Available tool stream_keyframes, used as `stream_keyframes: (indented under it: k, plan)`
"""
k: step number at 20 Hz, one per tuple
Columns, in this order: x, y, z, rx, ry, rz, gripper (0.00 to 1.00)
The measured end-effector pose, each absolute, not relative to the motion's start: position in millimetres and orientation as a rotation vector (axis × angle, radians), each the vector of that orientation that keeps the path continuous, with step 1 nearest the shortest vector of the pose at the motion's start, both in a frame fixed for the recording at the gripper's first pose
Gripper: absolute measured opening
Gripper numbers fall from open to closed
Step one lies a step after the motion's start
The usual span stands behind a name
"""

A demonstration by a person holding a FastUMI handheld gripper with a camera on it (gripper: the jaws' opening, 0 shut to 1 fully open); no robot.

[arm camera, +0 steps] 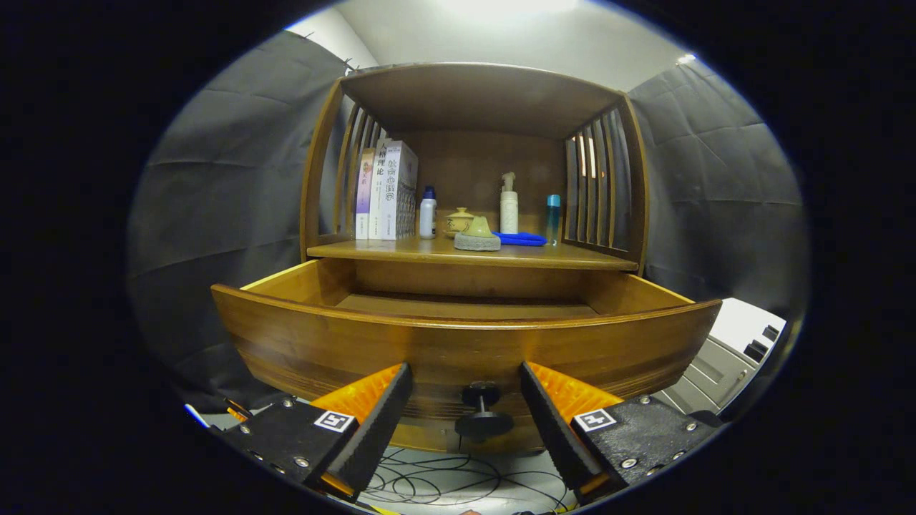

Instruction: Pull open the drawer, take out the items inside it, and place them on the countertop above the cabinet.

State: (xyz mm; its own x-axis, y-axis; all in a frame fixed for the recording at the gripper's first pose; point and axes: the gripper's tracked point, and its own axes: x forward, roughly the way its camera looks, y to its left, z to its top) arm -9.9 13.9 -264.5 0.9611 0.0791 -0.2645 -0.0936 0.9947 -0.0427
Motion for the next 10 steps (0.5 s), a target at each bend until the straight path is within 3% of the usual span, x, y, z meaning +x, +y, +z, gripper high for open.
stream_keyframes:
  k: [10]
  plan:
    - [64, 23, -268, -0.098, 0.222, 0.065, 0.95]
